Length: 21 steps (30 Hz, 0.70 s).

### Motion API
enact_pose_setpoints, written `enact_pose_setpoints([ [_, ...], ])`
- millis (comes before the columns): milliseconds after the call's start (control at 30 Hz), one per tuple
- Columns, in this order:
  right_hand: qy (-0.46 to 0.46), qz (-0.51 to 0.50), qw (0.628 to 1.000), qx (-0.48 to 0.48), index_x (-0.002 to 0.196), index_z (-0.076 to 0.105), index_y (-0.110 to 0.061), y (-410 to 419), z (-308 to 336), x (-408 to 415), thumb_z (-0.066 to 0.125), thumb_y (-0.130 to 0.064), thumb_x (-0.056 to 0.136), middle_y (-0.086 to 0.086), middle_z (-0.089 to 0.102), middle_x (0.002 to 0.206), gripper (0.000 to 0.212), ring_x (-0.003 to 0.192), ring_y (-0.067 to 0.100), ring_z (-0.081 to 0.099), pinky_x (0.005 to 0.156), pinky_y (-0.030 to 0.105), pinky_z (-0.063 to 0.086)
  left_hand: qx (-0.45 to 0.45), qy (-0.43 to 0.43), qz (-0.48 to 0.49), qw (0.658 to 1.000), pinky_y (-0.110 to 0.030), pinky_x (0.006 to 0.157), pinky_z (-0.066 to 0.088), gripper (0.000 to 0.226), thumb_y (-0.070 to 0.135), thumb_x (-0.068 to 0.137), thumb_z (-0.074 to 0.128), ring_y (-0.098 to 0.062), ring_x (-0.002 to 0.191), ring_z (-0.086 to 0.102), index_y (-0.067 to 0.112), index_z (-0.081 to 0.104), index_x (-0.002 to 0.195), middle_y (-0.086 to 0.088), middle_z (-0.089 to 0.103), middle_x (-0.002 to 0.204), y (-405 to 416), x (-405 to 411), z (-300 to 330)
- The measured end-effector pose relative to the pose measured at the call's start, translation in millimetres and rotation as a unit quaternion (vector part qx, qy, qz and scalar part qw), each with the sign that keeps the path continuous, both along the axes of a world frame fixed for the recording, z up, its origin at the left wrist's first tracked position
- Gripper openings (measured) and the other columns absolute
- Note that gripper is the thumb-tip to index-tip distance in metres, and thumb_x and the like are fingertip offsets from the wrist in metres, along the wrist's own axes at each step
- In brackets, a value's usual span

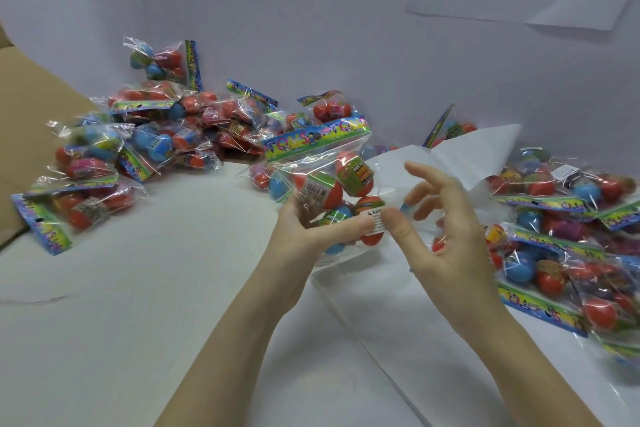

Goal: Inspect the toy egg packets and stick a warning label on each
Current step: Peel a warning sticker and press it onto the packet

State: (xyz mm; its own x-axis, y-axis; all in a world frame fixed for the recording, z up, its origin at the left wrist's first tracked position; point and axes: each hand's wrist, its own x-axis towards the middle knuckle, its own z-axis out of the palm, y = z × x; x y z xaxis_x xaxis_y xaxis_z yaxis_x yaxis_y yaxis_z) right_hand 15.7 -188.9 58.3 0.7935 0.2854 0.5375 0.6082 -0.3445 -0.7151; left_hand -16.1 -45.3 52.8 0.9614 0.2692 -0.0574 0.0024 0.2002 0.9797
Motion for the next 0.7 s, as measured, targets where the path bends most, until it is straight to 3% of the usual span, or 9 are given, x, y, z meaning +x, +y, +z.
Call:
enact_pose_setpoints([
  [100, 0.153, 0.049, 0.985, 0.063, 0.102, 0.051, -0.046, -2.9, 4.3, 3.4, 0.07, -0.058, 0.065, -0.018, 0.061, 0.09, 0.044, 0.084, -0.002, 0.058, 0.071, 0.008, 0.044, -0.001, -0.016, -0.005, 1.0, -0.042, 0.097, 0.048, 0.074, 0.018, 0.05, 0.078, -0.029, 0.105, 0.063, 0.012, 0.055, 0.12, -0.01, 0.068, 0.11, 0.8, -2.2, -0.9],
  [200, 0.26, 0.139, 0.95, 0.106, 0.079, 0.074, -0.033, -1.1, 6.7, 3.0, 0.063, -0.051, 0.061, -0.009, 0.072, 0.076, 0.027, 0.069, 0.006, 0.065, 0.062, 0.015, 0.05, 0.005, -0.034, -0.027, 0.999, -0.032, 0.085, 0.054, 0.066, 0.014, 0.053, 0.076, -0.024, 0.096, 0.067, 0.009, 0.057, 0.116, -0.008, 0.071, 0.103, 1.3, -3.4, -1.2],
  [267, 0.313, 0.168, 0.922, 0.154, 0.067, 0.076, -0.021, 0.0, 7.0, 1.6, 0.06, -0.043, 0.063, 0.002, 0.071, 0.067, 0.028, 0.055, 0.01, 0.062, 0.054, 0.017, 0.049, 0.003, -0.034, -0.033, 0.999, -0.031, 0.083, 0.054, 0.064, 0.015, 0.052, 0.076, -0.024, 0.095, 0.067, 0.009, 0.058, 0.113, -0.007, 0.071, 0.099, 1.3, -2.8, -0.8],
  [400, 0.33, 0.151, 0.917, 0.167, 0.061, 0.074, -0.013, -0.4, 5.5, 3.0, 0.054, -0.04, 0.068, 0.004, 0.068, 0.06, 0.035, 0.047, 0.011, 0.059, 0.047, 0.017, 0.046, -0.004, -0.025, -0.028, 0.999, -0.028, 0.078, 0.054, 0.066, 0.014, 0.049, 0.079, -0.024, 0.093, 0.068, 0.01, 0.058, 0.111, -0.006, 0.071, 0.097, 0.0, -2.2, -1.5],
  [533, 0.301, 0.133, 0.935, 0.133, 0.066, 0.073, -0.02, 4.6, 6.1, 1.0, 0.049, -0.058, 0.063, 0.0, 0.066, 0.058, 0.045, 0.046, 0.011, 0.058, 0.047, 0.018, 0.048, -0.001, -0.016, -0.011, 1.0, -0.037, 0.089, 0.052, 0.075, 0.013, 0.046, 0.086, -0.028, 0.101, 0.065, 0.011, 0.057, 0.114, -0.01, 0.069, 0.106, 0.1, -2.0, -1.3],
  [600, 0.275, 0.134, 0.944, 0.124, 0.065, 0.075, -0.025, 5.7, 5.6, -0.4, 0.058, -0.053, 0.062, 0.0, 0.066, 0.057, 0.033, 0.047, 0.01, 0.056, 0.049, 0.018, 0.048, 0.004, -0.015, -0.016, 1.0, -0.04, 0.093, 0.05, 0.078, 0.014, 0.047, 0.083, -0.03, 0.103, 0.063, 0.008, 0.054, 0.119, -0.013, 0.066, 0.11, -0.5, -2.1, 0.3],
  [700, 0.329, 0.156, 0.916, 0.166, 0.06, 0.075, -0.016, 3.6, 5.3, 0.4, 0.063, -0.042, 0.06, 0.001, 0.064, 0.053, 0.029, 0.046, 0.009, 0.055, 0.047, 0.017, 0.046, -0.003, -0.003, -0.024, 1.0, -0.042, 0.097, 0.048, 0.091, 0.008, 0.04, 0.086, -0.032, 0.108, 0.06, 0.008, 0.051, 0.123, -0.015, 0.062, 0.115, -1.5, -1.9, 1.1],
])
